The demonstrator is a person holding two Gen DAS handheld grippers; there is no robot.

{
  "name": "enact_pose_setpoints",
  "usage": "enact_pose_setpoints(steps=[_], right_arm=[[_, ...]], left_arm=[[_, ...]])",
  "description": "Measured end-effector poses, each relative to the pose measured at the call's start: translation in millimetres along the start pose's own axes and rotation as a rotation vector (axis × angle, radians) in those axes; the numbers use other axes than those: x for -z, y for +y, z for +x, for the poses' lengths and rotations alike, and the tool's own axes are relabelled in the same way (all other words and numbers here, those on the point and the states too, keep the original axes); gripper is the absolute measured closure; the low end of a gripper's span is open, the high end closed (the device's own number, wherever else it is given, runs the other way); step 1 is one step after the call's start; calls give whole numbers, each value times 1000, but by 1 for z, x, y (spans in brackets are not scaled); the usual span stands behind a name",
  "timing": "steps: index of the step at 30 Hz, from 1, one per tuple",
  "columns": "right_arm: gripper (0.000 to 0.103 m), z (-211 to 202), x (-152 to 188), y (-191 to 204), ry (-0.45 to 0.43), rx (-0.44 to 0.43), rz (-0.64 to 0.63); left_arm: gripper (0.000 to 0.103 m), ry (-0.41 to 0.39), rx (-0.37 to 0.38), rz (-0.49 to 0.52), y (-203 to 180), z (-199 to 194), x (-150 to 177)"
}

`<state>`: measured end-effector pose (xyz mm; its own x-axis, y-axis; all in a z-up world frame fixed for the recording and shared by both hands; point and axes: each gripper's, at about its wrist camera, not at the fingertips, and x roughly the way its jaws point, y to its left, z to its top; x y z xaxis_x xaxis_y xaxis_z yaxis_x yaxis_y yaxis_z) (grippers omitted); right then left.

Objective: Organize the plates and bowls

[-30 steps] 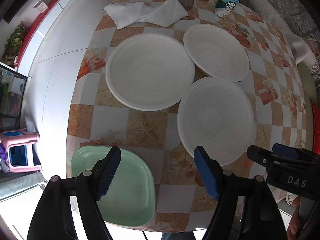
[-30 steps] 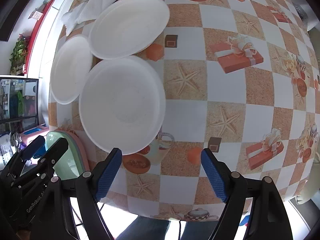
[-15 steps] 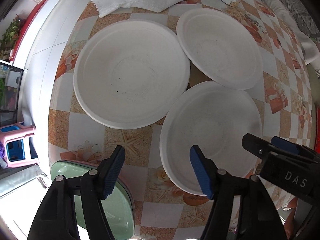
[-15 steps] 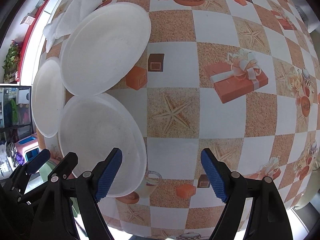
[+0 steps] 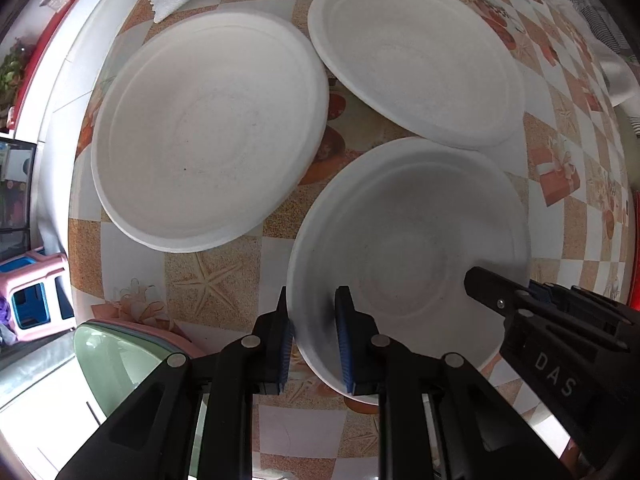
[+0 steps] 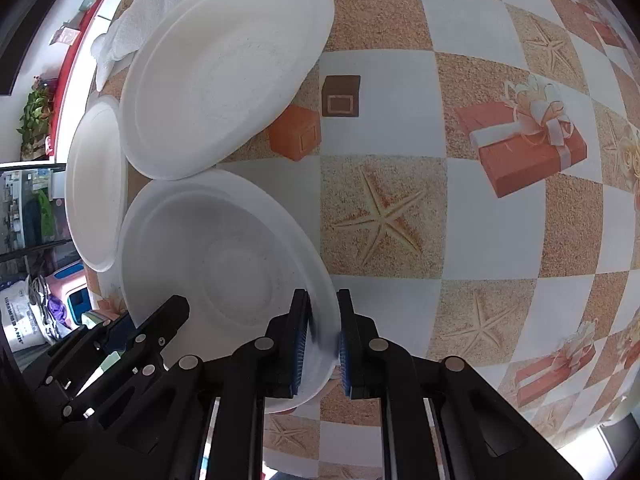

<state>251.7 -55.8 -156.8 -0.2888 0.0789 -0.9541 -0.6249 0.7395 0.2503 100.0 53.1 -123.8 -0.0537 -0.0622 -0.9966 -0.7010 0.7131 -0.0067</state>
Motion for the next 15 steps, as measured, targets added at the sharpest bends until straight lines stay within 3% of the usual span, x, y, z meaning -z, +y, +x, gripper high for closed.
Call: enact_pose_setpoints(steps=[6,15], right_arm=[[88,1,16,-14,19,18,-14],[87,1,68,-60,52,51,-11]], left_arm=[[81,5,-15,83,-24,1,18],[79,32,-21,230,-80,9,65]])
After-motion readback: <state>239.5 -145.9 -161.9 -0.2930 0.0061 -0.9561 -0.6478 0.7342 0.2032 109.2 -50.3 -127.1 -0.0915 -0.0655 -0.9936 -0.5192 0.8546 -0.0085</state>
